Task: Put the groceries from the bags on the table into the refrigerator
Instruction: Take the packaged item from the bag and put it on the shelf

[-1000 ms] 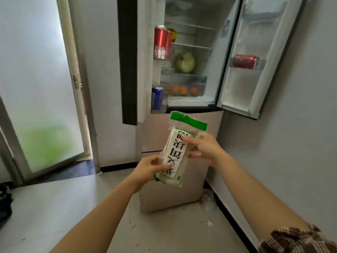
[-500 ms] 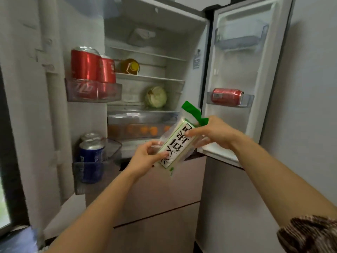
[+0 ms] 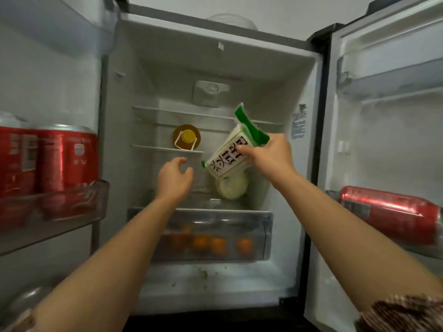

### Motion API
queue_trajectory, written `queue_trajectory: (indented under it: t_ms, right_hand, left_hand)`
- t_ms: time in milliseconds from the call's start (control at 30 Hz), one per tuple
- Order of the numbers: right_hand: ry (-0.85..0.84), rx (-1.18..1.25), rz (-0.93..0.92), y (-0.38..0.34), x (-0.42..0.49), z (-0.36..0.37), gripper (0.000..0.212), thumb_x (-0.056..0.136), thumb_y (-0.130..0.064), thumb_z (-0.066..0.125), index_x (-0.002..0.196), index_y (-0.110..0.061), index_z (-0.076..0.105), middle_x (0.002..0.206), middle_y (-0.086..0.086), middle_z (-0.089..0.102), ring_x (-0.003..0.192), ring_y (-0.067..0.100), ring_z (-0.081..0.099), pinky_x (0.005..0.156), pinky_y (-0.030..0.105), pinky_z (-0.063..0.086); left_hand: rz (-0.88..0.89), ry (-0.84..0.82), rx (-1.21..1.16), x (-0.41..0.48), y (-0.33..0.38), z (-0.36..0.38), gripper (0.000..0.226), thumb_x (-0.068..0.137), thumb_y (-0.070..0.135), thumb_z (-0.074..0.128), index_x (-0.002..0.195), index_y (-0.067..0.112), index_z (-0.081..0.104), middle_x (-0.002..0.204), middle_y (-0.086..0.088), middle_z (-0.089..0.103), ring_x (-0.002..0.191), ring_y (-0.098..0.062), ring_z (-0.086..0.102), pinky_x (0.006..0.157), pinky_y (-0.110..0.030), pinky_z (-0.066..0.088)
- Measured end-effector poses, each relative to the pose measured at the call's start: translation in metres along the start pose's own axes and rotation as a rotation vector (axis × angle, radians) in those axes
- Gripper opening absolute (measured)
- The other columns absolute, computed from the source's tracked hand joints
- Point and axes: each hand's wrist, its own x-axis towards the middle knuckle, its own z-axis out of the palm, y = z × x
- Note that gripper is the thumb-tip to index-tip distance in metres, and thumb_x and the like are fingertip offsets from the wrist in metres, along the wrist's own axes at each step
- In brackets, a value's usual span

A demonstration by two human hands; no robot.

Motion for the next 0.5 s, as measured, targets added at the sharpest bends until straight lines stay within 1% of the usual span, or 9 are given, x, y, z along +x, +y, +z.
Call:
queue_trajectory:
  t_ms: [100,167,267,367,433,500]
  right_hand:
    - [0.12,0.054,-0.118,-0.004,0.037,0.016,0.012,0.077,-0.021,0.079,0.083,-0.026,0.07,0.086,-0.003,0.073,0.083,0.014,0.069,0.077,0.037,0.059]
    - [0.231,0.04,-0.216,-0.007,0.058,0.028,0.012,0.077,-0.023,0.079,0.086,-0.025,0.071,0.089,-0.001,0.071,0.084,0.016,0.067,0.076,0.035,0.057]
    - [0.35,0.034,-0.364,-0.009,0.093,0.045,0.019,0.079,-0.022,0.077,0.096,-0.014,0.072,0.09,0.001,0.065,0.083,0.013,0.061,0.073,0.023,0.049]
    - [0.408,-0.033,-0.505,-0.005,0.128,0.059,0.019,0.081,-0.017,0.074,0.099,-0.014,0.071,0.09,0.0,0.061,0.082,0.011,0.056,0.071,0.018,0.042]
    - [0.406,-0.141,-0.577,0.0,0.15,0.067,0.021,0.08,-0.01,0.071,0.101,-0.014,0.07,0.09,0.0,0.058,0.083,0.015,0.056,0.069,0.018,0.038]
    - [0.363,-0.27,-0.606,0.006,0.169,0.076,0.028,0.08,-0.006,0.065,0.107,-0.014,0.068,0.094,0.003,0.06,0.087,0.022,0.059,0.072,0.027,0.044]
  left_hand:
    - [0.135,0.083,0.138,0.042,0.005,0.008,0.042,0.092,0.023,0.053,0.134,0.015,0.05,0.137,-0.008,0.049,0.127,-0.023,0.043,0.103,-0.04,0.039]
    - [0.182,0.119,0.186,0.069,0.01,0.012,0.043,0.093,0.025,0.05,0.135,0.016,0.048,0.141,-0.007,0.044,0.13,-0.023,0.038,0.105,-0.041,0.037]
    - [0.218,0.139,0.238,0.109,0.017,0.017,0.046,0.095,0.026,0.045,0.14,0.018,0.04,0.151,-0.007,0.03,0.14,-0.022,0.023,0.112,-0.042,0.028]
    - [0.31,0.181,0.393,0.144,0.017,0.026,0.05,0.097,0.03,0.041,0.145,0.017,0.033,0.155,-0.009,0.023,0.144,-0.023,0.016,0.116,-0.039,0.02]
    - [0.334,0.2,0.458,0.162,0.013,0.033,0.05,0.099,0.032,0.036,0.146,0.017,0.03,0.156,-0.009,0.021,0.145,-0.024,0.015,0.117,-0.039,0.014]
    - [0.323,0.196,0.484,0.177,0.007,0.04,0.049,0.1,0.031,0.032,0.147,0.017,0.029,0.156,-0.009,0.022,0.145,-0.025,0.013,0.117,-0.041,0.01]
